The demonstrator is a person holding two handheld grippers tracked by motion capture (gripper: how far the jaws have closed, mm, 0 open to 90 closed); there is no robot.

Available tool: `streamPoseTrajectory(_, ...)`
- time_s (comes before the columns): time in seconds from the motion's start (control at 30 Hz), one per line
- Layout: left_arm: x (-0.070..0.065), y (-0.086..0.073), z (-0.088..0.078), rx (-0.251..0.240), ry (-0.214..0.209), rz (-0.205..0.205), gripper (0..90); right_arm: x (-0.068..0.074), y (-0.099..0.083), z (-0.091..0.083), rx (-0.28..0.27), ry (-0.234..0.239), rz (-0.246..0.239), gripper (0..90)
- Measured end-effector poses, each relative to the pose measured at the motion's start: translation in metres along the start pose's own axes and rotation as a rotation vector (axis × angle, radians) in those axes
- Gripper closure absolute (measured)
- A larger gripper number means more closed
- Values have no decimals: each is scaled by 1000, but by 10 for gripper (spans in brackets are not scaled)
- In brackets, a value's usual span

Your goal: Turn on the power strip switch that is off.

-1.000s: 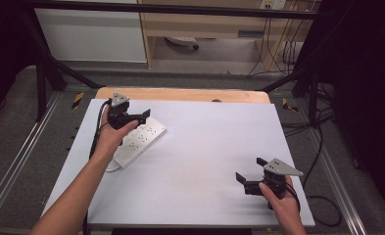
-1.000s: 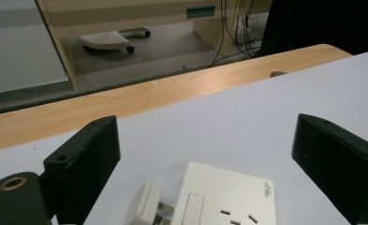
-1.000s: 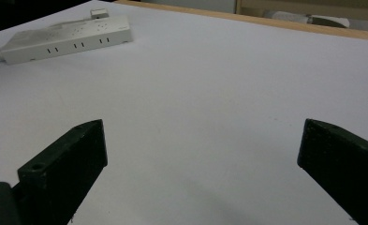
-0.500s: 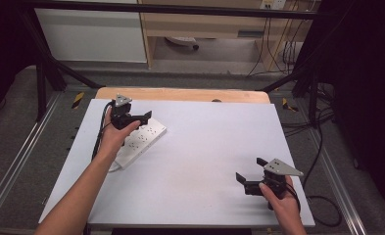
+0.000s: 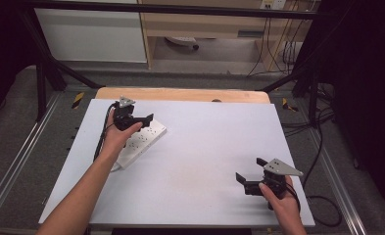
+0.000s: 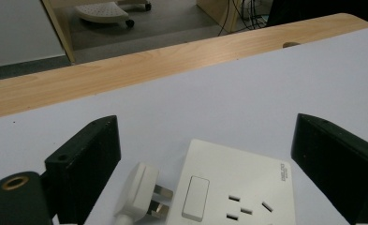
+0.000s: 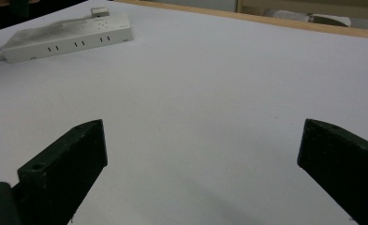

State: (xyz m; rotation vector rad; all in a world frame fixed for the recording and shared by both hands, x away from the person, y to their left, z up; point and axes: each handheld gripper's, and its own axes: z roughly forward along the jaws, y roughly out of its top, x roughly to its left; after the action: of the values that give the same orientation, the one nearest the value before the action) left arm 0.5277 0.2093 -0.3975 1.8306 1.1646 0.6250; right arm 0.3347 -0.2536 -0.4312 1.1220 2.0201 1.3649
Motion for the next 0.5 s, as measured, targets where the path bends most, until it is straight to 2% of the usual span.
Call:
streamPoseTrajectory(0.37, -5, -3, 7, 30, -22, 0, 151, -1, 0, 0, 4, -1, 3, 21)
streamPoseTrajectory(0.5, -5, -5, 8, 47, -39, -5, 253, -1, -1, 0, 4, -2, 2, 21)
